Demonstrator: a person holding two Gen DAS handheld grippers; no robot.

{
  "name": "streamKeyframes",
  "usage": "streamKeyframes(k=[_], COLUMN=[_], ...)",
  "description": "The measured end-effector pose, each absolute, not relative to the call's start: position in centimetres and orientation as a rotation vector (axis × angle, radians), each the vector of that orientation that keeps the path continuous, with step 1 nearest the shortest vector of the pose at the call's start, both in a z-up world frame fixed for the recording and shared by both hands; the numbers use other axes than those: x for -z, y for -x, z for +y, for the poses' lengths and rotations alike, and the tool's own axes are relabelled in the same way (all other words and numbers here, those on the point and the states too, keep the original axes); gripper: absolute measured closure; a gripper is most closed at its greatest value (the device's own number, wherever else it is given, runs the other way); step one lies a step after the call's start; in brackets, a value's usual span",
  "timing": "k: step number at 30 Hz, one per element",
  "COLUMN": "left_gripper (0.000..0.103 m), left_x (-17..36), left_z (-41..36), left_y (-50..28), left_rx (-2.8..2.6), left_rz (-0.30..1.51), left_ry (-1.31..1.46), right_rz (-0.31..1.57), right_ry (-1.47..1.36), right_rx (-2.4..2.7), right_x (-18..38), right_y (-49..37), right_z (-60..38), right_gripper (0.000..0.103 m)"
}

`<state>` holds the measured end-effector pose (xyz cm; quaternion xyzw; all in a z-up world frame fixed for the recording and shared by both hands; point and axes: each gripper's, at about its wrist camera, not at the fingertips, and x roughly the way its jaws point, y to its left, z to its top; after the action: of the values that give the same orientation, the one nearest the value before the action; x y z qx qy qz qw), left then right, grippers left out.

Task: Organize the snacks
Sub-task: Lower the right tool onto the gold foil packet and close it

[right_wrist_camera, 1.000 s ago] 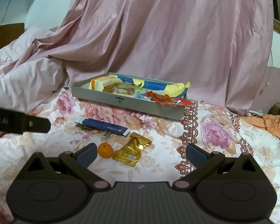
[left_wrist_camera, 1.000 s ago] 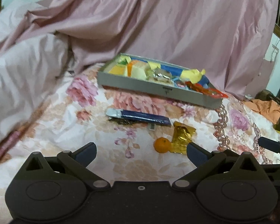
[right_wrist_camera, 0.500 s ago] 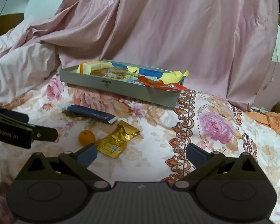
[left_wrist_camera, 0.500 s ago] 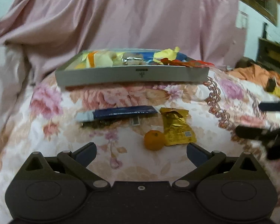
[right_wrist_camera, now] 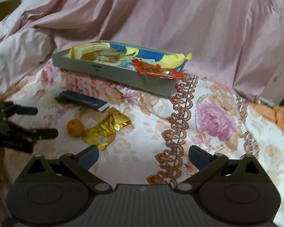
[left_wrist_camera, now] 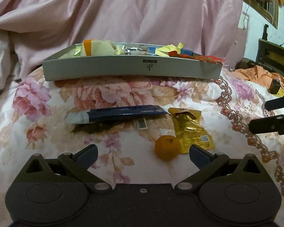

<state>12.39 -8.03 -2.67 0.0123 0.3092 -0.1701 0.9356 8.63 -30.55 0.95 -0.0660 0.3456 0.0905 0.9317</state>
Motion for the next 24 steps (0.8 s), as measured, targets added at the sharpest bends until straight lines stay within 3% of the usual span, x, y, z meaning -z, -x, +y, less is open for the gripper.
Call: streamKeyframes(k=[13, 20, 24], left_gripper=[0.004, 0.008, 0.016], left_x=[3.8, 4.1, 4.3], left_z=[-8.3, -7.6, -7.6], left_y=[-13.2, -14.2, -14.4], left_rx=[0.461, 0.468, 0.486], left_rz=[0.644, 0.665, 0.671], left_ry=[-0.067, -0.015, -0.004], right_rz=[0.829, 0.889, 0.912], right_ry=[-0.042, -0.108, -0.103], right_rx=[-0.189, -0.216, -0.218], right_x=[1.8, 3.4, 4.4], right_y=[-15.9, -18.8, -20.0], right_z=[-27.3, -26.0, -25.0], right_gripper=[0.001, 0.011, 0.017])
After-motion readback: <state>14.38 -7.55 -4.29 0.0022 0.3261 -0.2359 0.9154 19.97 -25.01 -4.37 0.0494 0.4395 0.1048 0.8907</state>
